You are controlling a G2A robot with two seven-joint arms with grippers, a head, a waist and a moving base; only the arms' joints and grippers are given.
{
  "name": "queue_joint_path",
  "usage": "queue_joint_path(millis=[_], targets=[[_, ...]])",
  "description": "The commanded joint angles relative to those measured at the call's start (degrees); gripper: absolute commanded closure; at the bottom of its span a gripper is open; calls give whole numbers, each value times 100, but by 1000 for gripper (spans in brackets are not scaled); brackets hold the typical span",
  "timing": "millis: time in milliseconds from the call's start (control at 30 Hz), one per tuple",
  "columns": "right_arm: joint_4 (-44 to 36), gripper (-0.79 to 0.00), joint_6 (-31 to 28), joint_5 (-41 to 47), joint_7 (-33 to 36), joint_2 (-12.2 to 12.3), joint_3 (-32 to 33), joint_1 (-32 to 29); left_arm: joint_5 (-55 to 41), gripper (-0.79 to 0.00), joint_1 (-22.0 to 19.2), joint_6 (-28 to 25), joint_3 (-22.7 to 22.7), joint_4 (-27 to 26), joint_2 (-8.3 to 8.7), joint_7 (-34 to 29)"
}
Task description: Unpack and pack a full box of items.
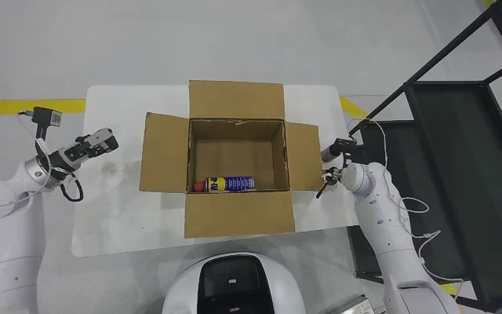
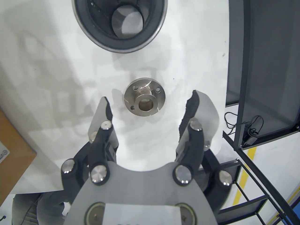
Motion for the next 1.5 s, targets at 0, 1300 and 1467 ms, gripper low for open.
queue_joint_path(millis=[0,1300,1467], targets=[[-533,-785,64,-57,150,43,207,-275,1,-785,0,0,0,0,0,0],[-2403,-785,-2863,927,1614,-45,-2479,1574,1,-785,0,0,0,0,0,0],[-2403,-785,-2863,927,1614,-45,-2479,1574,1,-785,0,0,0,0,0,0]])
